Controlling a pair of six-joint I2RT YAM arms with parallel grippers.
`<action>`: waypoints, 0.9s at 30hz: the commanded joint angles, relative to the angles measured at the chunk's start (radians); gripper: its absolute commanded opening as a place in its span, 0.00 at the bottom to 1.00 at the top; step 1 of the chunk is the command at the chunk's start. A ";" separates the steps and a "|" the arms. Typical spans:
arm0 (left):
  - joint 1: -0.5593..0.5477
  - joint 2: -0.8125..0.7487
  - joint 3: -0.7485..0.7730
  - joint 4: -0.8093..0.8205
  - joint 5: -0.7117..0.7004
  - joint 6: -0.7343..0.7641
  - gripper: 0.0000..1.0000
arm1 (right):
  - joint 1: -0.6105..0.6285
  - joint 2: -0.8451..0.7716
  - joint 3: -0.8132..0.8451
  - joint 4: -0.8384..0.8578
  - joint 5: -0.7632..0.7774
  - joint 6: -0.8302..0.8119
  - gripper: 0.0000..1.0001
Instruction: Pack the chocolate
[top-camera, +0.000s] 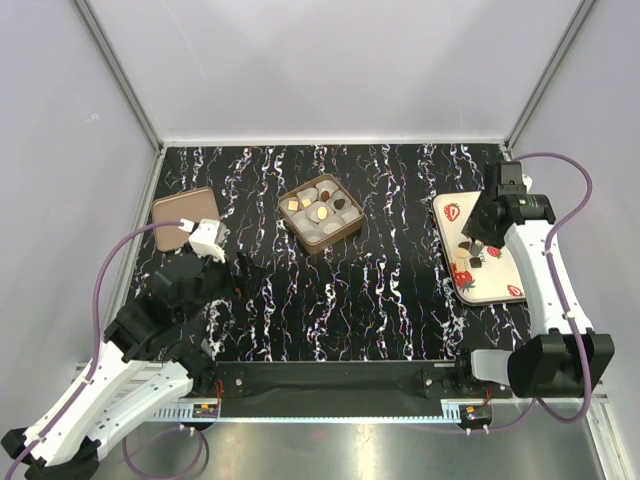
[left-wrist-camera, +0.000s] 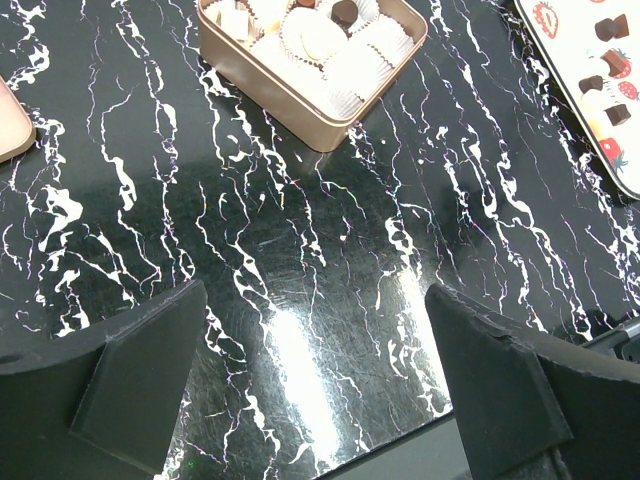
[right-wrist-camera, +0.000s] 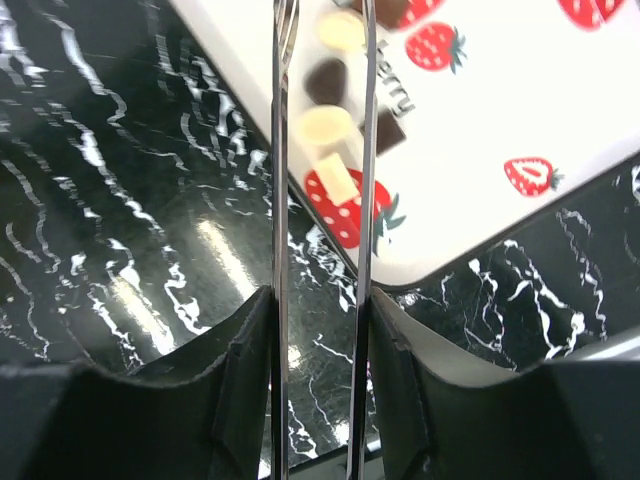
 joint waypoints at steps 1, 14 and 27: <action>0.001 -0.001 -0.005 0.046 0.007 0.011 0.99 | -0.086 0.015 -0.015 0.062 -0.054 -0.013 0.47; 0.001 0.005 -0.005 0.045 0.006 0.011 0.99 | -0.221 0.180 0.008 0.217 -0.045 -0.010 0.47; 0.001 0.013 -0.004 0.043 0.001 0.011 0.99 | -0.285 0.299 0.077 0.302 -0.110 -0.019 0.46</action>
